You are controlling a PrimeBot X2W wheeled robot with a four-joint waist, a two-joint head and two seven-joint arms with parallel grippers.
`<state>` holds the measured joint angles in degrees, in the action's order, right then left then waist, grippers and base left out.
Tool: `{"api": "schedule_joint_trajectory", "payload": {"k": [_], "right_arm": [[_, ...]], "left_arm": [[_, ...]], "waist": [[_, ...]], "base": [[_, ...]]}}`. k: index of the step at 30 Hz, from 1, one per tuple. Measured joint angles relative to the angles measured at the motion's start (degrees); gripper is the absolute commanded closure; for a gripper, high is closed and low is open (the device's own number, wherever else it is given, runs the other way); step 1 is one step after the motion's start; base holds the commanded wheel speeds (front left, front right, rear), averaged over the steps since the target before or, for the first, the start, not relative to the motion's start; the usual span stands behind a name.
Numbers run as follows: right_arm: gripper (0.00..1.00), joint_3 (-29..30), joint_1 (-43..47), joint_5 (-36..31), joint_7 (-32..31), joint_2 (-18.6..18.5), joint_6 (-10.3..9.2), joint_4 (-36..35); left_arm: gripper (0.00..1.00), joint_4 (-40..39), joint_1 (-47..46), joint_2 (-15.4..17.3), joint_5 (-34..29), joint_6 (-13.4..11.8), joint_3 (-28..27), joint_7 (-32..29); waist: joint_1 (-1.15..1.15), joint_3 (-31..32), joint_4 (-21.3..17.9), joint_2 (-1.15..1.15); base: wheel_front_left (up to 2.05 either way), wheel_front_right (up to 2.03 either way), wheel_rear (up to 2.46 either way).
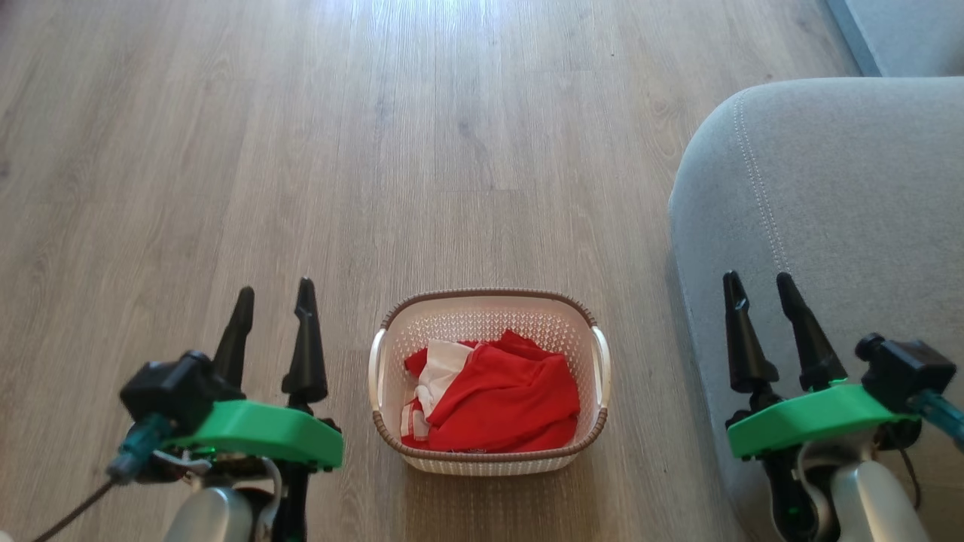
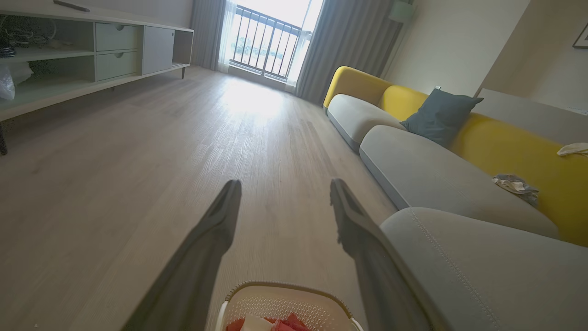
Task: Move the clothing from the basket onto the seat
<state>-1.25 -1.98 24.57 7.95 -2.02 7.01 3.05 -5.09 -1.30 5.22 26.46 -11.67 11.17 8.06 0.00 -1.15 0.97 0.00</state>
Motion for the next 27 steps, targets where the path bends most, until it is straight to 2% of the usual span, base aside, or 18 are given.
{"api": "schedule_joint_trajectory", "payload": {"k": [7, 16, 27], "right_arm": [[0.00, -0.9, 0.2, -3.9, 1.2, -0.1, 0.01, 3.1], [0.00, -2.0, 0.2, -8.9, 2.1, -0.1, 0.01, 7.3], [0.00, -3.5, 0.0, -17.8, 2.1, -0.1, 0.03, 8.4]], "left_arm": [[0.00, 2.6, 0.1, 1.6, -3.4, -2.1, 3.8, 1.1], [0.00, 6.4, 0.2, 2.2, -8.0, -2.1, 6.1, 2.6], [0.00, 7.6, 0.3, 2.1, -15.3, -2.1, 7.3, 4.4]], "waist": [[0.00, -0.2, -0.1, 0.00], [0.00, -0.3, 0.0, 0.00], [0.00, -0.4, 0.2, 0.00]], "base": [[0.00, 0.00, 0.00], [0.00, 0.00, 0.00], [0.00, 0.00, 0.00]]}}
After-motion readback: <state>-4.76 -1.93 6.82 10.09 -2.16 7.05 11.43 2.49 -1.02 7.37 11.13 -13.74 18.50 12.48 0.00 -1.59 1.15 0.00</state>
